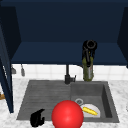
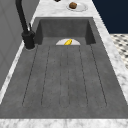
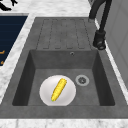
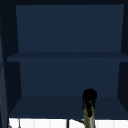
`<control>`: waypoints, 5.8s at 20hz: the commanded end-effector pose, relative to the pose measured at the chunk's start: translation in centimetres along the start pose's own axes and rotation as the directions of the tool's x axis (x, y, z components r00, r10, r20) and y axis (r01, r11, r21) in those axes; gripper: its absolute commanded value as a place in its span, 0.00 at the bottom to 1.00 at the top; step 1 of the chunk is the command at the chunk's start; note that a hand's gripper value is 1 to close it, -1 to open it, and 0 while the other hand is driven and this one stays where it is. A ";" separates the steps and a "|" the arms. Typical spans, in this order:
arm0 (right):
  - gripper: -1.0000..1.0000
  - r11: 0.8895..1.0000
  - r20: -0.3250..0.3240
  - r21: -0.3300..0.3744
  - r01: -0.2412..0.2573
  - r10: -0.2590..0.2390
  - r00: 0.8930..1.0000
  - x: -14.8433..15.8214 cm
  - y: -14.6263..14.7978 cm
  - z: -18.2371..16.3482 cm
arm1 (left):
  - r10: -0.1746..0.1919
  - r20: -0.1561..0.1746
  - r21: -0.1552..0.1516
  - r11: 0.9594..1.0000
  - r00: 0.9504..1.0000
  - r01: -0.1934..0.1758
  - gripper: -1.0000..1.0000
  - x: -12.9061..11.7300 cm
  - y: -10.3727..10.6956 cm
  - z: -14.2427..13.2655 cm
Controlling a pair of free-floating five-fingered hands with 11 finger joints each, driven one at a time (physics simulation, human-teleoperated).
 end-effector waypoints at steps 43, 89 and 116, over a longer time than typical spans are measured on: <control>1.00 0.990 0.070 -0.100 0.095 -0.088 0.994 1.3 -18.7 -24.6 | 0.000 0.000 0.000 1.000 1.000 0.000 0.50 0.0 0.0 0.0; 0.00 0.999 0.045 -0.030 0.038 -0.036 0.998 1.1 -20.6 -39.1 | 0.000 0.000 0.000 1.000 1.000 0.000 0.50 0.0 0.0 0.0; 0.00 0.987 0.083 -0.139 0.077 -0.066 0.994 -8.9 -24.1 -29.4 | 0.000 0.000 0.000 1.000 1.000 0.000 0.50 0.0 0.0 0.0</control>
